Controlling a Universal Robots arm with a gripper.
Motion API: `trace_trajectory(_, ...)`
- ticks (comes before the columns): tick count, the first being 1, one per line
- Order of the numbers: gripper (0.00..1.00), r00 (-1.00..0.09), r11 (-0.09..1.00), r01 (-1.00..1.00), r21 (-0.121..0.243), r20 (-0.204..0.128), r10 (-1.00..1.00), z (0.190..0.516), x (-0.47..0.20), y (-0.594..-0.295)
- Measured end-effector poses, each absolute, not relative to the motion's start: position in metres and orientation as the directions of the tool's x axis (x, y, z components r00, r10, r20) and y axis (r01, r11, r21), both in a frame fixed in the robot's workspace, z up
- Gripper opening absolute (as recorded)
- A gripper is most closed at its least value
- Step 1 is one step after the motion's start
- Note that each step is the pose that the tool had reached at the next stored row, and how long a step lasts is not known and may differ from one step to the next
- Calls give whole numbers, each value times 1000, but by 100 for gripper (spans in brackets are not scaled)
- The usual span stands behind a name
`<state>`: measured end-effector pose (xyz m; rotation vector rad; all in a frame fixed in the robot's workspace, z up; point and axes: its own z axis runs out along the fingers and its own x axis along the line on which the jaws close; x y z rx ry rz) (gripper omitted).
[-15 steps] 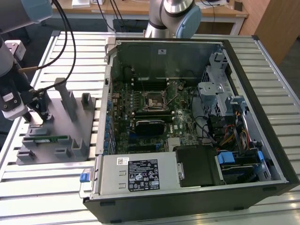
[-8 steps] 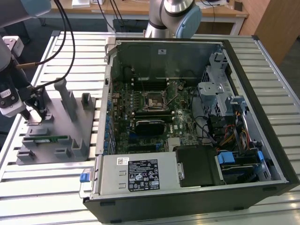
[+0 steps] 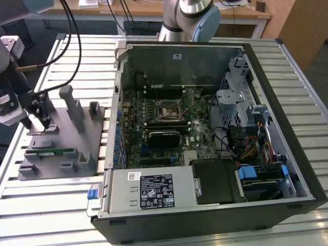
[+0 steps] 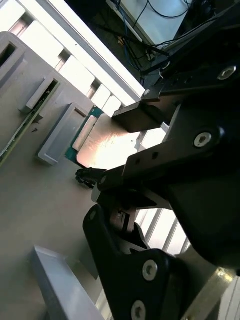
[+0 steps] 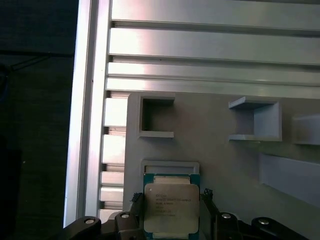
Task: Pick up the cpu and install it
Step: 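Pick up the cpu and move it towards the insertion slot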
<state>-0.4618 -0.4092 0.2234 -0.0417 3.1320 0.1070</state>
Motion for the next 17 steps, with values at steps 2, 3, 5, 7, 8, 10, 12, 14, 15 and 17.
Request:
trace_trajectory(2, 53, -1000, 997, -27, 68, -8, -26, 225, -462, -409)
trace_trajectory(3, 53, -1000, 997, -27, 68, -8, -26, 226, -462, -409)
trace_trajectory(5, 53, -1000, 997, -27, 68, -8, -26, 228, -462, -409)
trace_trajectory(7, 53, -1000, 997, -27, 68, -8, -26, 229, -462, -409)
trace_trajectory(8, 53, -1000, 997, -27, 68, -8, -26, 230, -462, -409)
trace_trajectory(10, 53, -1000, 997, -27, 68, -8, -26, 232, -462, -409)
trace_trajectory(12, 53, -1000, 997, -27, 68, -8, -26, 234, -462, -409)
trace_trajectory(14, 53, -1000, 997, -27, 68, -8, -26, 235, -462, -409)
trace_trajectory(15, 53, -1000, 997, -27, 68, -8, -26, 236, -462, -409)
trace_trajectory(17, 53, -1000, 997, -27, 68, -8, -26, 237, -462, -409)
